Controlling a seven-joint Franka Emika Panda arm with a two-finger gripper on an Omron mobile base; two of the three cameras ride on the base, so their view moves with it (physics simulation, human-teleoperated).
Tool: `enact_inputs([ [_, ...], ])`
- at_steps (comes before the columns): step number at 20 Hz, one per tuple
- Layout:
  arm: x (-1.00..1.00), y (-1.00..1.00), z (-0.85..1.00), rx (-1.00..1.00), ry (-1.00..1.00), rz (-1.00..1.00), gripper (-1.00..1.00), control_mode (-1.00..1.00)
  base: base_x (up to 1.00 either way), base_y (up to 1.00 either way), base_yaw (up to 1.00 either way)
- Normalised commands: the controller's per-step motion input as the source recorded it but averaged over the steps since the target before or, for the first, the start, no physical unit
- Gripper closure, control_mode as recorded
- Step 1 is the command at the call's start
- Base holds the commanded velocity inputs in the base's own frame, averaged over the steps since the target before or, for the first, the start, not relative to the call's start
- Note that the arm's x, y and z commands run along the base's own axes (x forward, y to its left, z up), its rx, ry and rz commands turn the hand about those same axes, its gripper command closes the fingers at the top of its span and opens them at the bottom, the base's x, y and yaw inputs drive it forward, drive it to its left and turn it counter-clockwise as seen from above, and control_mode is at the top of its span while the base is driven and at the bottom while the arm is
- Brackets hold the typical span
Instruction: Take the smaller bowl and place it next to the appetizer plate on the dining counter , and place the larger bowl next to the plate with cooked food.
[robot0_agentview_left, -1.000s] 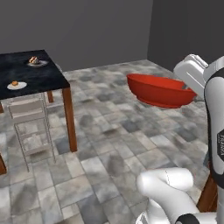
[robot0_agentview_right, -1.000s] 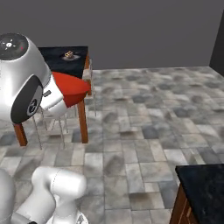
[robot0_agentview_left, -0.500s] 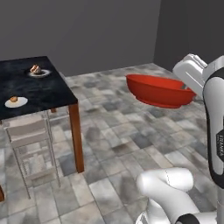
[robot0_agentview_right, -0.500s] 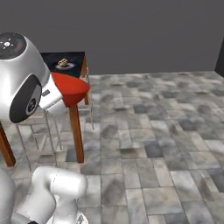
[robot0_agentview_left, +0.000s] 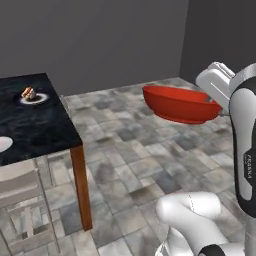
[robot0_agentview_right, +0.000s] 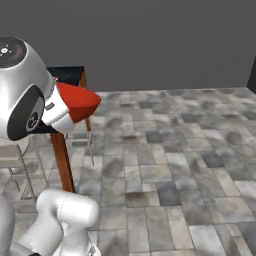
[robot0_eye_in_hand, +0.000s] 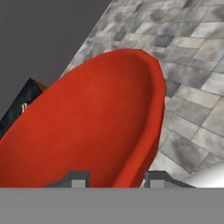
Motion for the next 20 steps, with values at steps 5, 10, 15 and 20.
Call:
enact_inputs([
  [5, 0.0, 0.0, 0.0, 0.0, 0.0, 0.0, 1.0, 1.0, 1.0, -0.72, 0.1],
  [10, 0.0, 0.0, 0.0, 0.0, 0.0, 0.0, 1.0, 1.0, 0.98, -0.52, 0.24],
  [15, 0.0, 0.0, 0.0, 0.0, 0.0, 0.0, 1.0, 1.0, 0.95, -0.36, 0.42],
  [20, 0.0, 0.0, 0.0, 0.0, 0.0, 0.0, 1.0, 1.0, 0.88, -0.2, 0.49],
])
